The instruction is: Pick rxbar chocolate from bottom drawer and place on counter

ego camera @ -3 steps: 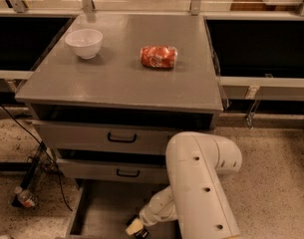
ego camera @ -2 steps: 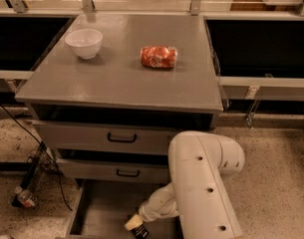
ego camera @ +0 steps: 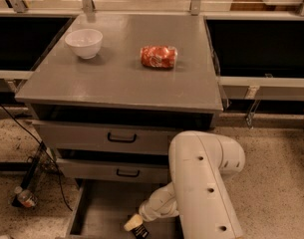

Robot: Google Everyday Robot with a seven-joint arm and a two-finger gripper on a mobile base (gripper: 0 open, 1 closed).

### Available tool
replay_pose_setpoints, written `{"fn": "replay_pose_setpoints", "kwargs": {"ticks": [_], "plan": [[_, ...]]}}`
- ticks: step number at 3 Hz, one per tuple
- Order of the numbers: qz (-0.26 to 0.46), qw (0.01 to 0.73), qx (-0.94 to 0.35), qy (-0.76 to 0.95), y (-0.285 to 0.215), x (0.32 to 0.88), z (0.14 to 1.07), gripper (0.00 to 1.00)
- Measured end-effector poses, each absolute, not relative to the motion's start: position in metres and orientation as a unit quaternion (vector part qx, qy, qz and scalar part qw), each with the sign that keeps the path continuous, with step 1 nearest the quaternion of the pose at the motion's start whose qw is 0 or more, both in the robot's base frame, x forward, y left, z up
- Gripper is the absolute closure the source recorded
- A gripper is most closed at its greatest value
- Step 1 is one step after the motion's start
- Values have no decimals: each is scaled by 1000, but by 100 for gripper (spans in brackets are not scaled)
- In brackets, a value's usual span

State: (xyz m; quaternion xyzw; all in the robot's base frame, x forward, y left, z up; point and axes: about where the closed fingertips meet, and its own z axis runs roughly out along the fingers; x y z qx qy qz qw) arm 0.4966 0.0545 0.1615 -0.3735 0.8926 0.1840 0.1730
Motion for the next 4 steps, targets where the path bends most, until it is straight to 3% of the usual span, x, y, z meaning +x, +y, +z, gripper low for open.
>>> {"fn": "replay_pose_setpoints", "kwargs": {"ticks": [3,4], "plan": [[170,158,-373,898,55,490,149,0],[170,158,-373,898,55,490,149,12]]}}
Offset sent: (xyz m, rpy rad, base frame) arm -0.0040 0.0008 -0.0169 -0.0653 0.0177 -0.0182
